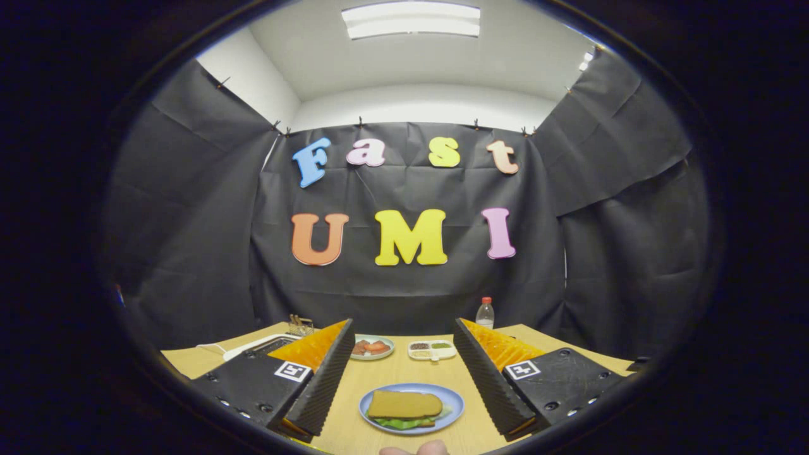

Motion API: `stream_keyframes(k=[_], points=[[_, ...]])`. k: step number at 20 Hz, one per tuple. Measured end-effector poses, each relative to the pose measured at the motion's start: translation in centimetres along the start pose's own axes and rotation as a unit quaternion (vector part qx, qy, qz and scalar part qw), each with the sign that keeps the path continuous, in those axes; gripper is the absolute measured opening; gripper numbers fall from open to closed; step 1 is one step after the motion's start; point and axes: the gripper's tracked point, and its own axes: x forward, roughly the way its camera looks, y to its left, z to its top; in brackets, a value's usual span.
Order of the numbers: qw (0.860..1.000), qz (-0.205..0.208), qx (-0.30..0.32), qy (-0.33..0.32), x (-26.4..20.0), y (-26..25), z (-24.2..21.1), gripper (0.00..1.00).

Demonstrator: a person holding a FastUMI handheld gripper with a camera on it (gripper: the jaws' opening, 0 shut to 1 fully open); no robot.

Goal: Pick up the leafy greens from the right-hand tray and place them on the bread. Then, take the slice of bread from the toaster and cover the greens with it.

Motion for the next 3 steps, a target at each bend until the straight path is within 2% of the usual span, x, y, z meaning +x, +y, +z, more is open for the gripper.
stream_keyframes(k=[3], points=[[1.000, -0.001, 0.014, -0.001, 0.23, 0.25, 0.13, 0.95]])
